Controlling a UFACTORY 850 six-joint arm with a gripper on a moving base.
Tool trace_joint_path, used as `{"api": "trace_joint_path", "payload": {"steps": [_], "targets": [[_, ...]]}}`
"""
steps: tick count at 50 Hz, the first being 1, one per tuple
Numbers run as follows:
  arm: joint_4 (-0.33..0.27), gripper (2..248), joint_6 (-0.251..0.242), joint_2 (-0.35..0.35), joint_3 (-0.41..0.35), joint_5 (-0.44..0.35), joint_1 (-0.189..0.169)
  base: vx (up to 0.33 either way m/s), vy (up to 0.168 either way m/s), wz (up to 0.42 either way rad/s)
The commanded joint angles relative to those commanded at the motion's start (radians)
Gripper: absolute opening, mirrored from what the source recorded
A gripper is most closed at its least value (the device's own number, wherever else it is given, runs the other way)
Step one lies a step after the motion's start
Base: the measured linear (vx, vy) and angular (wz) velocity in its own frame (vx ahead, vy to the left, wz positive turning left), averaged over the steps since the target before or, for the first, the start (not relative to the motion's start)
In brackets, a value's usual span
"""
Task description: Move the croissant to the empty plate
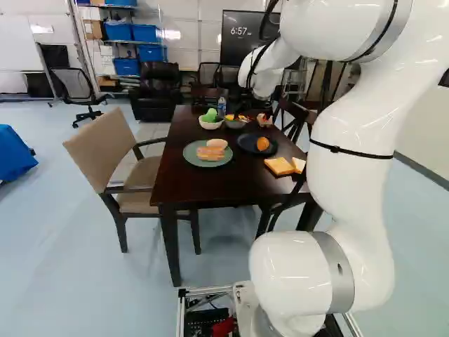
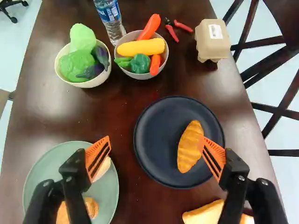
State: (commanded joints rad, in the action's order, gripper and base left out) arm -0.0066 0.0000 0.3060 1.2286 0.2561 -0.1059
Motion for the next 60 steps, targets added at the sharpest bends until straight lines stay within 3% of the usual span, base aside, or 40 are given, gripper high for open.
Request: {"api": "trace_joint_path", "payload": {"steps": [30,60], "targets": [[0.001,247,0.000,-0.070,-0.137,-0.135,0.013,0.000,0.000,0.000],[0.002,247,0.000,-0.193,-0.376,-0.372,0.035,0.000,0.000,0.000]]}}
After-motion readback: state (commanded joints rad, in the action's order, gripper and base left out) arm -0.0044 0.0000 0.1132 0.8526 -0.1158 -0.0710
